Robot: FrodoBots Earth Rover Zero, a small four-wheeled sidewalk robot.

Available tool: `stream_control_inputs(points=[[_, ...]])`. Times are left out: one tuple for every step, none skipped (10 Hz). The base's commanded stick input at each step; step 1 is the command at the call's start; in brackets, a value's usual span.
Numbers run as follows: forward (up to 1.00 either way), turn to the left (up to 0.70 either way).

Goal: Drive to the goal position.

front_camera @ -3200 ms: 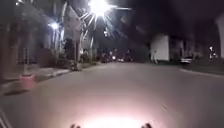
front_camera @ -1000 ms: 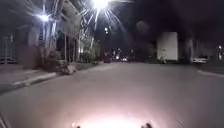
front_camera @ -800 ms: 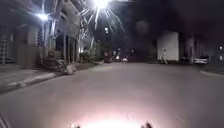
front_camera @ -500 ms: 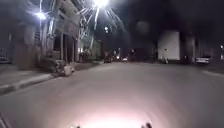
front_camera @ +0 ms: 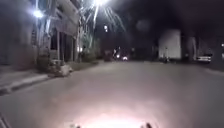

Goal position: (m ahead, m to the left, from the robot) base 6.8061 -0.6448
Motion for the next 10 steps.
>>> stream_control_inputs(points=[[0.70,0.00],[0.70,0.00],[0.70,0.00],[0.70,0.00],[0.70,0.00],[0.70,0.00],[0.70,0.00],[0.70,0.00],[0.70,0.00],[0.70,0.00]])
